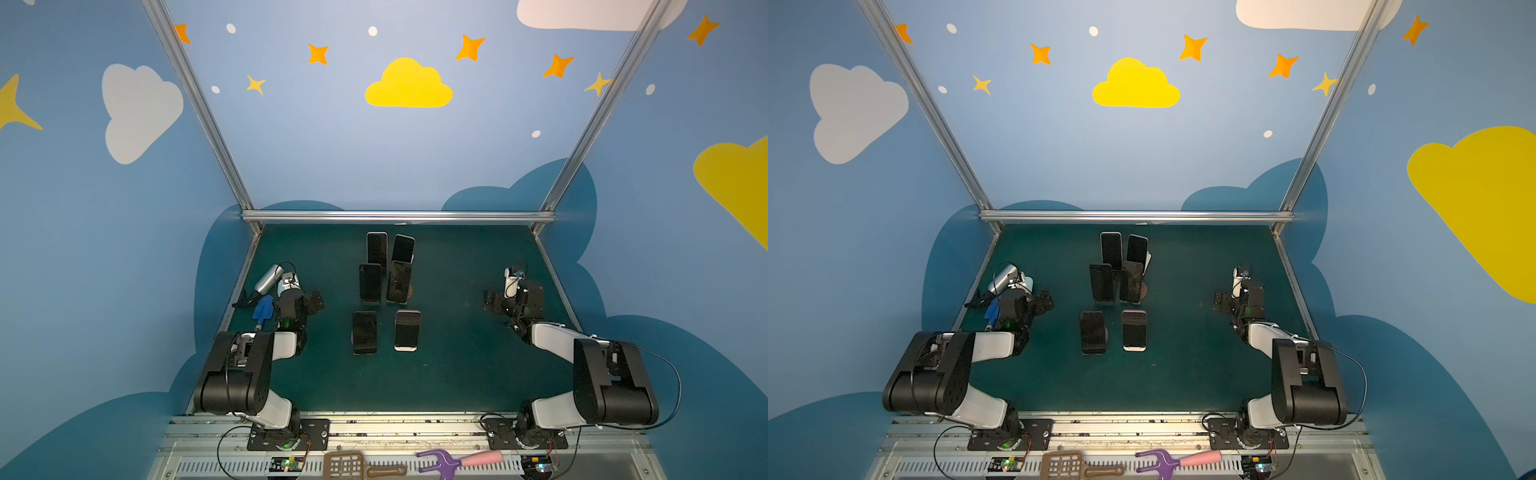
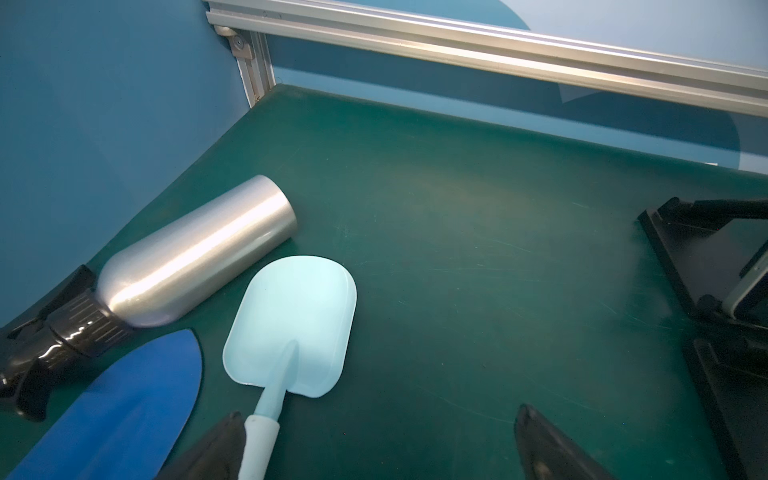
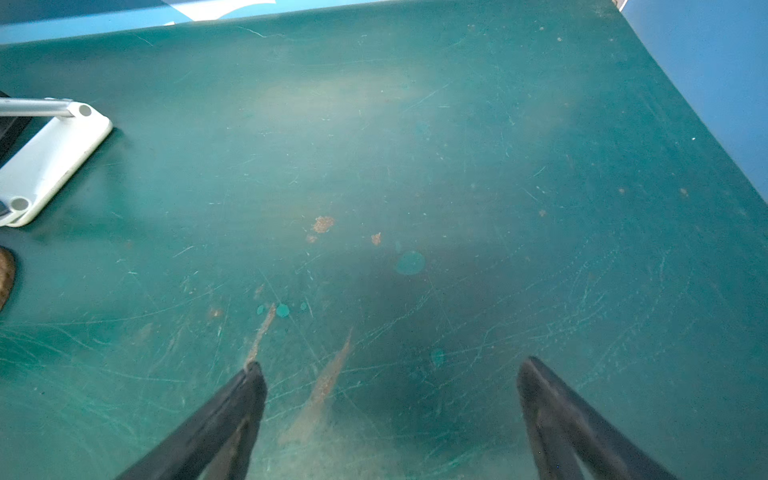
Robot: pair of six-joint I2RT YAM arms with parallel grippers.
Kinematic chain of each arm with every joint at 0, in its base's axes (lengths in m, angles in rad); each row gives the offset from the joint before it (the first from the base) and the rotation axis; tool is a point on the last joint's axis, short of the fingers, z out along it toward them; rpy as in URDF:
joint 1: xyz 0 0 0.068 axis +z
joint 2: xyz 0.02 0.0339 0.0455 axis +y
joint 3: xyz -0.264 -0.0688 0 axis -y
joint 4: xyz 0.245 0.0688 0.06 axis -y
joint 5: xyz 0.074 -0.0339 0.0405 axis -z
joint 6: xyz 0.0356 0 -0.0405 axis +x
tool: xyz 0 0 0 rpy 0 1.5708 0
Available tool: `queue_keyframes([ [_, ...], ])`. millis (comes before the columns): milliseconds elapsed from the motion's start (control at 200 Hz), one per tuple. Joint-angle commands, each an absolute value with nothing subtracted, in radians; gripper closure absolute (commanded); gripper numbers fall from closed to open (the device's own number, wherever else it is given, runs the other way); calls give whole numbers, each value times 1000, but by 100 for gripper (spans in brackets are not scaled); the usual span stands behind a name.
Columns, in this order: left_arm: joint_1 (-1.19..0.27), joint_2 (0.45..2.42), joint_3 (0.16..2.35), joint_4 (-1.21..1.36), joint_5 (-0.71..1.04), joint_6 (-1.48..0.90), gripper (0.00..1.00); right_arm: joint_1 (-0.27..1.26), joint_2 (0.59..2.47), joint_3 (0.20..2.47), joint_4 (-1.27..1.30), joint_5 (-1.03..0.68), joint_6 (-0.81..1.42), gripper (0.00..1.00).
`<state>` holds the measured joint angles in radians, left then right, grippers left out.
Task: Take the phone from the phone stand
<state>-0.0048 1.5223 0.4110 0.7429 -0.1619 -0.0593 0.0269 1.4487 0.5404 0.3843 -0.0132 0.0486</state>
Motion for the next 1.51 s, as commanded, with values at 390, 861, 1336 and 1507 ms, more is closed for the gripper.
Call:
queue_keyframes([
  [390, 0, 1516, 426, 727, -153, -54, 0, 26, 1456, 564, 378, -23, 55, 5],
  [861, 0, 1517, 426, 726, -153, -54, 0, 28, 1456, 564, 377, -18, 55, 5],
  [1336, 0, 1517, 425, 726, -153, -53, 0, 26, 1456, 564, 380, -22, 55, 5],
  [1507, 0, 1516, 425, 727, -153, -54, 0, 23, 1456, 564, 381, -27, 55, 5],
])
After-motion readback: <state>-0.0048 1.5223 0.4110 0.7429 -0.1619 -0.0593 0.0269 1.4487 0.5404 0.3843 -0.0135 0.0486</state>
